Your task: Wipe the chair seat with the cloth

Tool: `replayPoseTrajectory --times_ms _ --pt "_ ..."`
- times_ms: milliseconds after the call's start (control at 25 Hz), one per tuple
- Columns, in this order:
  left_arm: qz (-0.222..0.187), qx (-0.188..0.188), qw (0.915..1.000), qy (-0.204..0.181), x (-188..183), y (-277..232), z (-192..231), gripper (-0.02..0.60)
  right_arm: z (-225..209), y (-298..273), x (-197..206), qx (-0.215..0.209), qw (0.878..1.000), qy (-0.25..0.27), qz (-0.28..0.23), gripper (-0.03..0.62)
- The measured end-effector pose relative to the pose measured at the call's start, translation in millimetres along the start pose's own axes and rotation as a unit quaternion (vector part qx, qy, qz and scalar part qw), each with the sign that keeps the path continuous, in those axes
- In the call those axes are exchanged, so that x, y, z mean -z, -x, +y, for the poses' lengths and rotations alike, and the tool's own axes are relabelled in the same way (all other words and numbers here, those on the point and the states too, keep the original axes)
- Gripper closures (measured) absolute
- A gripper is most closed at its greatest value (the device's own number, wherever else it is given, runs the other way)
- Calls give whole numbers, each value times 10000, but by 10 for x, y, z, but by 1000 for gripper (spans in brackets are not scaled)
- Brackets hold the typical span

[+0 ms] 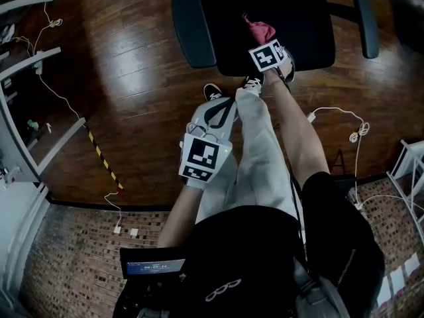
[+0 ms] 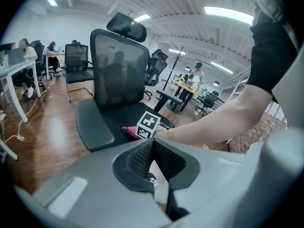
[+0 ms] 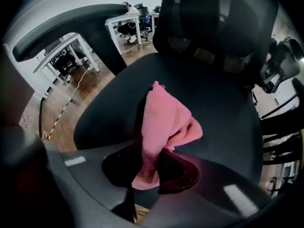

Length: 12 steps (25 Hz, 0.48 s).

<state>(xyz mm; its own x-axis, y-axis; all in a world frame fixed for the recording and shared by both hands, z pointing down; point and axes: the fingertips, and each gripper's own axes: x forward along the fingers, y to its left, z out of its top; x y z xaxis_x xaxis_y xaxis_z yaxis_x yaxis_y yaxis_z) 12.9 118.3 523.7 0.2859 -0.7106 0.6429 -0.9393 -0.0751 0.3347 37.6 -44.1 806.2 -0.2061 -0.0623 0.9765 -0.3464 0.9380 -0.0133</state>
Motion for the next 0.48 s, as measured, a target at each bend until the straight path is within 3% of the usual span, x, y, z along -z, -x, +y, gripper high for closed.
replayPoseTrajectory --times_ms 240,320,480 --pt "-10 -67 10000 53 118 165 113 591 791 95 -396 -1017 9929 -352 -500 519" --pt "-3 -52 10000 35 140 182 91 591 1030 175 -490 -1590 9824 -638 -741 519" --pt "22 -18 10000 -40 136 210 66 591 1490 390 -637 -2783 9500 -879 -1113 519"
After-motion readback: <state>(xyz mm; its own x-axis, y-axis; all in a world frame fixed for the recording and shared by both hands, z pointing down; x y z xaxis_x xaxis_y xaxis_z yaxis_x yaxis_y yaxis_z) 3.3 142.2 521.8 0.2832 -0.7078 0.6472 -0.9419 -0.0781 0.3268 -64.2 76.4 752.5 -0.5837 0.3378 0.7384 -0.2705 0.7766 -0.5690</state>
